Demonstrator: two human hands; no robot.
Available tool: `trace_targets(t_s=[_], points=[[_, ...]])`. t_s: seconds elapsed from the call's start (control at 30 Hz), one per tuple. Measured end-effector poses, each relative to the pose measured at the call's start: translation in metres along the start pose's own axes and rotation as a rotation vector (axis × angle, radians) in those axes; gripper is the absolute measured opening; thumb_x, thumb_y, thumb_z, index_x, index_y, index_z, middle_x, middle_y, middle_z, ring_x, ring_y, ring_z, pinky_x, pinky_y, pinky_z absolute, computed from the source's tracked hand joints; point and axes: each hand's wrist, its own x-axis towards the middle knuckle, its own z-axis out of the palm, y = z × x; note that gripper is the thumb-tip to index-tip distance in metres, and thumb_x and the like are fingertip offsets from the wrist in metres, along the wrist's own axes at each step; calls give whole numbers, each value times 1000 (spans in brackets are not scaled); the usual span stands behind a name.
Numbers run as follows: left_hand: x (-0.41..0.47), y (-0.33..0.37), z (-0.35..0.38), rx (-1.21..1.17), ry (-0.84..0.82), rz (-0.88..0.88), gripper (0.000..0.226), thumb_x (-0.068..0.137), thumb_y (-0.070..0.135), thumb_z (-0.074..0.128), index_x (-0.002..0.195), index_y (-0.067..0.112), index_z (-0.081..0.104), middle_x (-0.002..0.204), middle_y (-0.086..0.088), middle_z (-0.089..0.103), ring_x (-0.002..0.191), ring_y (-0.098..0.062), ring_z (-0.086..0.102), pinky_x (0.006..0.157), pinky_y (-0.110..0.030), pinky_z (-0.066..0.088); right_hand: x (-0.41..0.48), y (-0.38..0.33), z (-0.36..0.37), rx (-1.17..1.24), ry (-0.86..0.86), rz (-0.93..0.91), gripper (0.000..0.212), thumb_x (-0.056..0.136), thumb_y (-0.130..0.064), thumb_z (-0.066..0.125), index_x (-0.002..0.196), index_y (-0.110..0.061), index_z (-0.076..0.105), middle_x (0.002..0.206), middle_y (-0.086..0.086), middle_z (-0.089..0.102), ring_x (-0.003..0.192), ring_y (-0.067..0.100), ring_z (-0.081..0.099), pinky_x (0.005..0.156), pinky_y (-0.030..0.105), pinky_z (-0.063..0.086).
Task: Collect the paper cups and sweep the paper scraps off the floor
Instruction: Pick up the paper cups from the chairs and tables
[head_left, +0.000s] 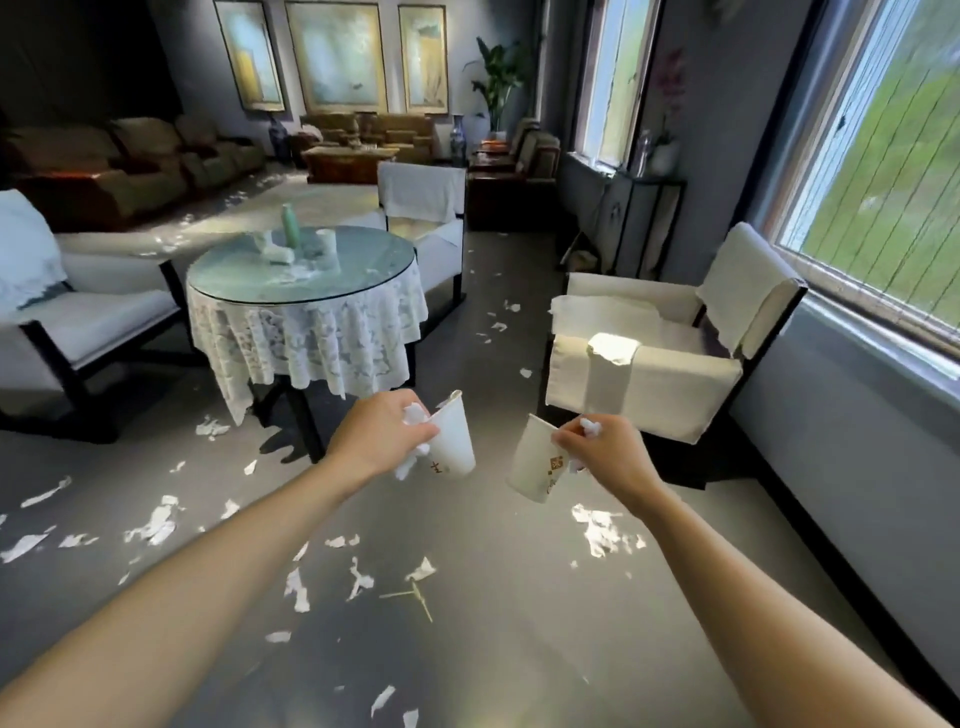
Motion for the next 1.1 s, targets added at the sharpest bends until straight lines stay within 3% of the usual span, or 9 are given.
trace_targets(t_s=[0.1, 0.23, 0.33, 0.47, 0.6, 0.67, 0.83, 0.97, 1.1], points=[[102, 5, 1, -10, 17, -8, 14, 81, 27, 64, 69, 27, 57, 53, 10, 61, 61, -17, 60, 57, -26, 45, 105, -8, 1, 14, -3, -15, 14, 87, -20, 66, 80, -8, 68, 80, 0, 65, 68, 10, 59, 48, 11, 44], [224, 14, 15, 44, -27, 21, 9, 82, 27, 61, 74, 25, 58, 62, 3, 66, 64, -15, 62, 68, -33, 50, 227, -12, 0, -39, 19, -53, 14, 89, -20, 64, 77, -14, 68, 82, -4, 64, 70, 1, 56, 54, 9, 38], [317, 18, 39, 72, -35, 20, 5, 80, 25, 62, 76, 23, 60, 76, -1, 66, 70, -17, 61, 64, -35, 53, 320, -3, 6, -23, 20, -39, 15, 88, -19, 63, 75, -12, 67, 79, -8, 62, 71, 3, 55, 54, 8, 37], [454, 24, 75, 61, -52, 29, 5, 80, 26, 60, 75, 25, 59, 69, 2, 69, 68, -15, 62, 67, -36, 52, 457, 15, 11, -9, -2, -4, 10, 82, -18, 65, 74, -13, 69, 75, -2, 64, 66, 9, 55, 53, 18, 40], [594, 43, 95, 83, -54, 39, 6, 81, 25, 59, 76, 24, 59, 67, 0, 69, 68, -19, 64, 72, -41, 54, 595, 20, 1, 8, -8, 25, 11, 79, -14, 65, 68, -15, 66, 65, -2, 62, 60, 9, 53, 50, 16, 40], [667, 52, 99, 114, -32, 51, 4, 82, 25, 60, 78, 24, 60, 73, -2, 70, 78, -21, 63, 75, -40, 52, 668, 16, -7, 14, 5, 20, 8, 77, -14, 65, 72, -9, 68, 64, 0, 62, 55, 9, 53, 46, 12, 41], [821, 51, 112, 73, 14, 32, 7, 83, 25, 64, 77, 22, 61, 82, -5, 70, 84, -23, 61, 76, -41, 52, 830, 12, -4, 18, 6, -24, 14, 79, -14, 65, 75, -2, 69, 77, 2, 66, 65, 9, 57, 57, 24, 44], [947, 38, 135, 102, 24, 14, 21, 82, 27, 66, 66, 27, 53, 71, 1, 62, 76, -24, 58, 62, -33, 45, 961, 26, 16, 5, 8, -23, 12, 82, -19, 65, 78, -8, 70, 73, -7, 67, 63, 2, 59, 46, 14, 45], [1084, 26, 149, 78, -7, 18, 17, 83, 26, 65, 69, 27, 55, 70, -1, 66, 72, -24, 62, 69, -37, 51, 1096, 39, 39, 9, 28, -11, 14, 85, -18, 67, 80, -6, 70, 76, -9, 64, 63, 1, 57, 48, 9, 40]])
